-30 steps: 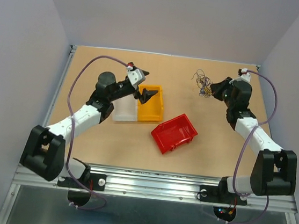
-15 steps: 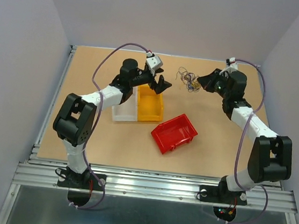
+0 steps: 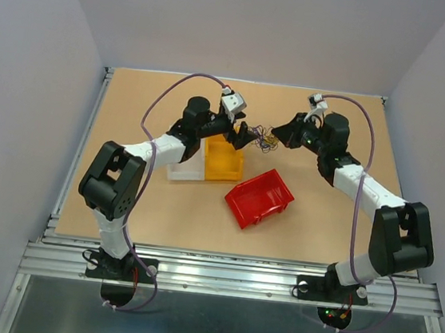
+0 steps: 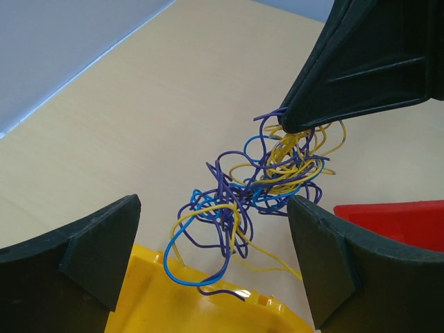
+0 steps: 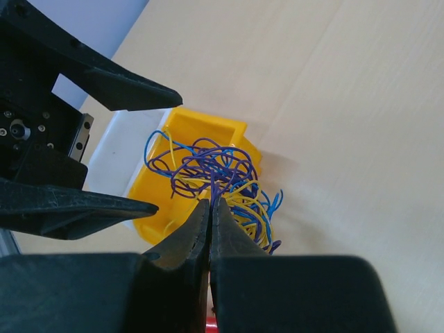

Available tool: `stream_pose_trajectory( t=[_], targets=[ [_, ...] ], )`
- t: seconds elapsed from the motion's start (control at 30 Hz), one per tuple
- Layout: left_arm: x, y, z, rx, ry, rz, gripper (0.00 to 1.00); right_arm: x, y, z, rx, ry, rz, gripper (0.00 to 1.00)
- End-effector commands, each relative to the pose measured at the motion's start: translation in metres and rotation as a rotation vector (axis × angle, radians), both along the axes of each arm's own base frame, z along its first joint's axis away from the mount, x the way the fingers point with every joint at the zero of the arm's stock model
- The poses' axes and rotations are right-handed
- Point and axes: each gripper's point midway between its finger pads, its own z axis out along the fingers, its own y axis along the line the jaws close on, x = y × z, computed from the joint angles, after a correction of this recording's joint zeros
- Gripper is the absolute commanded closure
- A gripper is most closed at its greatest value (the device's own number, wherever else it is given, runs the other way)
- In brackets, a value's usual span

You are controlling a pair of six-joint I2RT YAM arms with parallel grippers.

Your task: Untangle the cables

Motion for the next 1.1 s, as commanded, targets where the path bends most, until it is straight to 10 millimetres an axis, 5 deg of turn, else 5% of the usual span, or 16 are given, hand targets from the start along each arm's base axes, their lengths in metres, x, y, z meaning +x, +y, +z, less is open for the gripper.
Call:
stream_pose_trajectory(
  t=[0.0, 0.07, 0.23, 0.3, 0.33, 0.37, 0.43, 0.5, 0.63, 0.8, 0.83, 0.9, 0.97, 1.07],
  targets=[
    [-0.002, -0.005, 0.027, -0.031, -0.079, -0.004, 0.1, -0.012, 0.011, 0.038, 0.027, -0.153, 0.07, 1.0],
    [0.0, -0.01, 0.025, -0.014, -0.078, 0.003, 0.2, -0.018, 0.01, 0.044, 0.037, -0.174, 0.074, 0.99],
    [0.001, -0.02, 0.009, 0.031, -0.088, 0.01, 0.23, -0.032, 0.005, 0.061, 0.05, -0.223, 0.059, 0.99],
    [0.0, -0.023, 0.009, 0.032, -0.091, 0.008, 0.39, -0.034, 0.003, 0.064, 0.053, -0.234, 0.05, 1.0],
    [0.002, -0.024, 0.01, 0.031, -0.092, 0.014, 0.53, -0.034, 0.002, 0.064, 0.051, -0.234, 0.044, 0.99],
    [0.003, -0.024, 0.01, 0.027, -0.086, 0.021, 0.82, -0.035, 0.0, 0.065, 0.049, -0.24, 0.038, 1.0],
    [0.008, -0.022, 0.013, 0.02, -0.08, 0.054, 1.0, -0.03, -0.007, 0.062, 0.033, -0.241, -0.014, 1.0],
    [0.011, -0.02, 0.014, 0.014, -0.074, 0.078, 1.0, -0.021, -0.018, 0.054, 0.016, -0.221, -0.102, 0.99],
    [0.022, -0.004, 0.026, -0.033, -0.098, 0.201, 1.0, 0.018, -0.083, 0.024, -0.049, -0.141, -0.532, 0.99],
    [0.027, 0.01, 0.06, -0.108, -0.125, 0.281, 1.0, 0.039, -0.127, -0.016, -0.099, -0.043, -0.728, 0.93],
    [0.026, 0.009, 0.065, -0.119, -0.117, 0.275, 1.0, 0.044, -0.136, -0.027, -0.111, -0.015, -0.757, 0.86],
    [0.025, 0.008, 0.072, -0.121, -0.101, 0.269, 1.0, 0.046, -0.14, -0.036, -0.116, 0.005, -0.773, 0.56],
    [0.021, 0.008, 0.075, -0.127, -0.097, 0.254, 1.0, 0.047, -0.128, -0.041, -0.123, 0.006, -0.7, 0.31],
    [0.015, 0.006, 0.068, -0.115, -0.091, 0.23, 1.0, 0.041, -0.099, -0.027, -0.089, -0.076, -0.521, 0.25]
  ],
)
